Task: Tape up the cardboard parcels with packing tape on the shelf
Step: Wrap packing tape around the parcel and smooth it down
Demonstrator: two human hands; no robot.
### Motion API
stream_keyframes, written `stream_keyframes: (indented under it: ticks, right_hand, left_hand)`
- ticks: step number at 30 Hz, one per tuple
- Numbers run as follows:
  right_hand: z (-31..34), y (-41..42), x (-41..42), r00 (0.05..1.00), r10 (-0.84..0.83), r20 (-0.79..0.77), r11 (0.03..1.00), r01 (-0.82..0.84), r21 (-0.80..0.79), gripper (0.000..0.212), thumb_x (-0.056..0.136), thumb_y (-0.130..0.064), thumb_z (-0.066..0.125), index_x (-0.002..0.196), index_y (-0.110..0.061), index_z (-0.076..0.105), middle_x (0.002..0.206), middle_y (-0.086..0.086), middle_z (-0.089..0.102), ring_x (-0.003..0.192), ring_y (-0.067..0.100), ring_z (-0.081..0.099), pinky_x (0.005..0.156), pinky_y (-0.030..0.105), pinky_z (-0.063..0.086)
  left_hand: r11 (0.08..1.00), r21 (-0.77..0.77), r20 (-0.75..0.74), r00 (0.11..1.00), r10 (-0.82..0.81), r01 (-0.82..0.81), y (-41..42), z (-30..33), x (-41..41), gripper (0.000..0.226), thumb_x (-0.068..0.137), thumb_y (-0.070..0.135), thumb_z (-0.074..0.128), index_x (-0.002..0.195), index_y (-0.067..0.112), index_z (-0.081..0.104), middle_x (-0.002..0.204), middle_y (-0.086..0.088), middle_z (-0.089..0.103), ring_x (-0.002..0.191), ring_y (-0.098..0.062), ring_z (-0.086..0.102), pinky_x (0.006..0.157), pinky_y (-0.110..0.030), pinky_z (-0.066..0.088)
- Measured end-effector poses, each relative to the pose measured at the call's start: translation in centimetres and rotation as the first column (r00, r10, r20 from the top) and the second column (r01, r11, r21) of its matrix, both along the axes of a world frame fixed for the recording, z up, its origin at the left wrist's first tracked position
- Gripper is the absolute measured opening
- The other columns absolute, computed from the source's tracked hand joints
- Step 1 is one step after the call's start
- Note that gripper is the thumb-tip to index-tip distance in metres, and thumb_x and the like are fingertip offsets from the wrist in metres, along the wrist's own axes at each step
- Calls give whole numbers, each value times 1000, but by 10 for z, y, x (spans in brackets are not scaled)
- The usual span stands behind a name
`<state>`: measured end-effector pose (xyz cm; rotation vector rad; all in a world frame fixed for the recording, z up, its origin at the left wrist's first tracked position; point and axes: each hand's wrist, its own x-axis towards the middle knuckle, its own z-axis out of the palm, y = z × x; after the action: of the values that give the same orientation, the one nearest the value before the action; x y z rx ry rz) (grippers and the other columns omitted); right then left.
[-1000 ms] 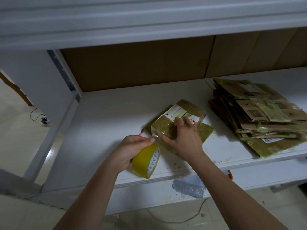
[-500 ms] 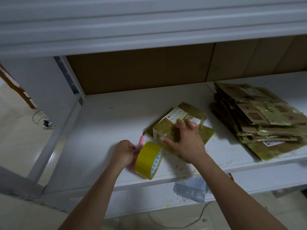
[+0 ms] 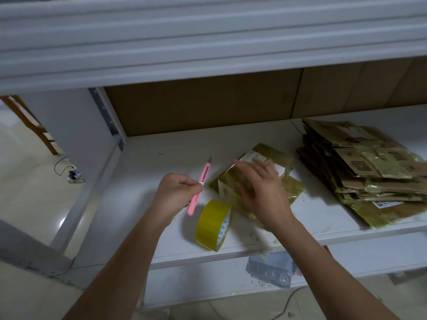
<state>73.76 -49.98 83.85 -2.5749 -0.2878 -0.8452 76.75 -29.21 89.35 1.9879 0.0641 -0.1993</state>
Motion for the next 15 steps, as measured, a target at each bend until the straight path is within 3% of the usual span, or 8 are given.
stream_keyframes:
  ticks: [2, 4, 6, 8, 10, 13, 15]
  right_hand:
    - [6, 9, 1, 984, 159, 78, 986, -155, -56, 51, 89, -11, 67, 137, -21, 55, 102, 4, 66, 98, 26, 55, 80, 34, 46]
    - [9, 14, 2, 970, 230, 76, 968, -219, -122, 39, 90, -14, 66, 129, -18, 62, 95, 4, 66, 89, 24, 55, 71, 33, 46]
    - [6, 11, 3, 972, 204, 117, 977, -196, -78, 23, 91, -19, 61, 112, -15, 69, 90, 3, 68, 83, 22, 57, 67, 32, 48]
    - [1, 2, -1, 986, 104, 134, 988, -118, 103, 15, 89, -17, 61, 102, -13, 68, 87, 4, 67, 77, 22, 60, 60, 32, 49]
    - [-3, -7, -7, 995, 27, 91, 929, -58, 366, 11, 88, -10, 64, 99, -11, 62, 89, 3, 67, 73, 18, 64, 55, 34, 50]
    - [-6, -6, -17, 994, 67, 88, 759, -108, 642, 8, 95, -14, 61, 92, -13, 55, 81, 3, 70, 68, 16, 67, 54, 38, 53]
    - [-6, 2, -24, 991, 123, 51, 605, -116, 788, 13, 97, -19, 57, 87, -13, 50, 77, 6, 73, 71, 21, 71, 59, 37, 56]
  left_hand:
    - [997, -21, 1, 997, -80, 80, -12, 8, -5, 14, 86, 5, 70, 74, 13, 71, 65, -2, 67, 53, -10, 62, 51, -18, 49]
    - [984, -69, 5, 986, -164, 164, -22, 10, -9, 4, 85, 5, 73, 81, 7, 72, 63, 1, 67, 53, -6, 62, 50, -15, 47]
    - [971, -102, 26, 976, -214, 215, -29, 10, -13, 4, 84, 12, 75, 83, 9, 73, 61, 6, 67, 53, -2, 59, 51, -15, 45]
    - [973, -89, 57, 976, -208, 212, -30, 5, -13, 8, 88, 23, 72, 82, 19, 74, 64, 10, 67, 56, 0, 57, 56, -16, 47]
    - [986, -6, 57, 985, -165, 166, -26, -2, -10, 9, 91, 29, 68, 86, 23, 72, 75, 12, 66, 66, 2, 58, 65, -17, 48]
    - [981, 21, -156, 969, -190, 195, -24, -17, -8, 27, 86, 35, 73, 107, 19, 67, 99, 1, 68, 89, -9, 65, 77, -23, 52]
    - [978, -25, -269, 941, -207, 209, -27, -25, -9, 31, 83, 36, 76, 108, 18, 68, 107, -5, 70, 96, -18, 67, 87, -31, 54]
